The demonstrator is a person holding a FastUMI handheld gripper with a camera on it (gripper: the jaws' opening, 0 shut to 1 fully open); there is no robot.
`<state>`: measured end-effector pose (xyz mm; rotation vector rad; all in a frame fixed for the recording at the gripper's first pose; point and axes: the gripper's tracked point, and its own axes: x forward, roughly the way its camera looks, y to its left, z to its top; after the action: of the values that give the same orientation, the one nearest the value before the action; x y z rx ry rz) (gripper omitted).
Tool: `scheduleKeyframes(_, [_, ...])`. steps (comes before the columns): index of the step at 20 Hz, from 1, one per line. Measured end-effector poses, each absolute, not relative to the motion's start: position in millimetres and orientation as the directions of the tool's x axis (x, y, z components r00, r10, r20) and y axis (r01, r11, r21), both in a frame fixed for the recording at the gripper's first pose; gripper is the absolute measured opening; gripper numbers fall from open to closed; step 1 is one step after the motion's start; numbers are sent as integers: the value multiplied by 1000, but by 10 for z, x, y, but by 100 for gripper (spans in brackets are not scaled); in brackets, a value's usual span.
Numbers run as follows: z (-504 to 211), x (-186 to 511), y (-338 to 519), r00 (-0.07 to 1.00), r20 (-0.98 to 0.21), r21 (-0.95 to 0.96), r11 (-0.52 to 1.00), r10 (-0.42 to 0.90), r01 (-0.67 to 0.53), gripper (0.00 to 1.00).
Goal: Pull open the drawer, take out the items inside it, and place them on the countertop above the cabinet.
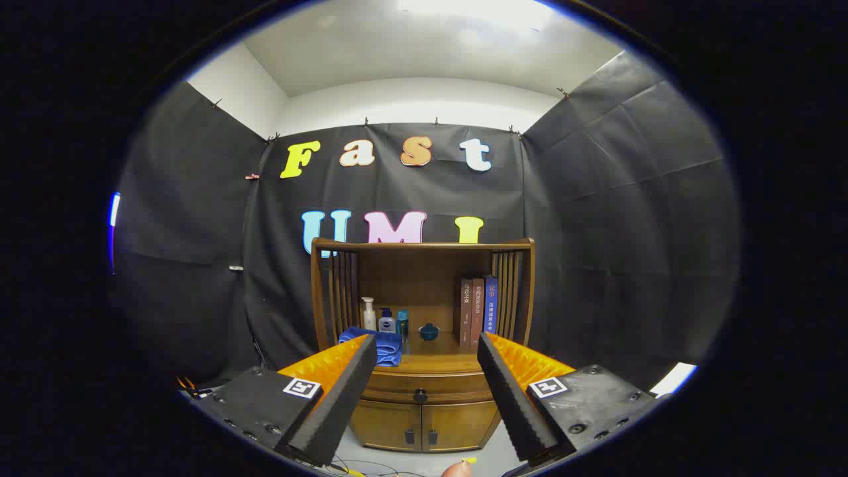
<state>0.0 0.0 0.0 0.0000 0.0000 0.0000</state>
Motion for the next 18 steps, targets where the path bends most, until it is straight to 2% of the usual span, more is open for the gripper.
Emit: scheduleKeyframes(18, [-118, 50, 32, 1000, -17, -6, 1000, -9, 9, 98])
